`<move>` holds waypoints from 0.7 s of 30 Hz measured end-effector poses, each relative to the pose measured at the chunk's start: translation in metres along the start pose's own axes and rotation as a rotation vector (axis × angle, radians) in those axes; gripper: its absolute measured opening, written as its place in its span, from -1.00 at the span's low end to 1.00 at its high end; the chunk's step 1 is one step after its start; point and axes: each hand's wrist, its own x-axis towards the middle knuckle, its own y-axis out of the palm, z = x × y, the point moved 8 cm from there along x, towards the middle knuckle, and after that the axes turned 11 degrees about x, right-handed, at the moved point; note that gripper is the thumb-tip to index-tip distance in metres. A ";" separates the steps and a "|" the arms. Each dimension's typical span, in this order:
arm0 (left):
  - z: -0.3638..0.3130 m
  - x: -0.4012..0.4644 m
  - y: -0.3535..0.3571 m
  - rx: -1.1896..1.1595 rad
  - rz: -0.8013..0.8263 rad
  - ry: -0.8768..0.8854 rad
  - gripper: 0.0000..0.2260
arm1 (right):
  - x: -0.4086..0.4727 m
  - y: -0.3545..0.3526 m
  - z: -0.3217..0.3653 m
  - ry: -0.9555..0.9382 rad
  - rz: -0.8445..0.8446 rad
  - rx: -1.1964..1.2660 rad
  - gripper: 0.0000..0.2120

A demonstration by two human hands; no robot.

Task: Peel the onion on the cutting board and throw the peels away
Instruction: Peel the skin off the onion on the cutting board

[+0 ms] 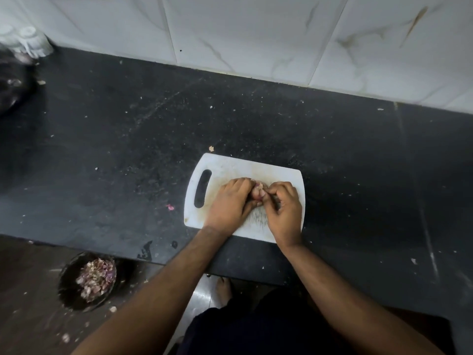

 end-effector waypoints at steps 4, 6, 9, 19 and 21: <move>0.001 0.001 0.000 0.005 -0.013 -0.006 -0.68 | 0.001 0.000 -0.001 0.011 0.009 -0.040 -0.97; 0.001 0.001 0.000 0.010 -0.025 -0.004 -0.68 | 0.001 0.001 -0.002 0.015 0.014 -0.041 -0.97; 0.002 0.001 0.001 0.002 -0.028 -0.002 -0.68 | 0.002 0.003 -0.002 0.016 0.021 -0.048 -0.95; 0.005 0.000 0.002 0.001 -0.057 -0.019 -0.65 | 0.001 0.001 -0.002 0.073 -0.031 -0.023 -0.88; 0.002 0.000 0.001 -0.008 -0.051 -0.015 -0.57 | 0.002 -0.002 -0.001 0.071 -0.038 -0.015 -0.88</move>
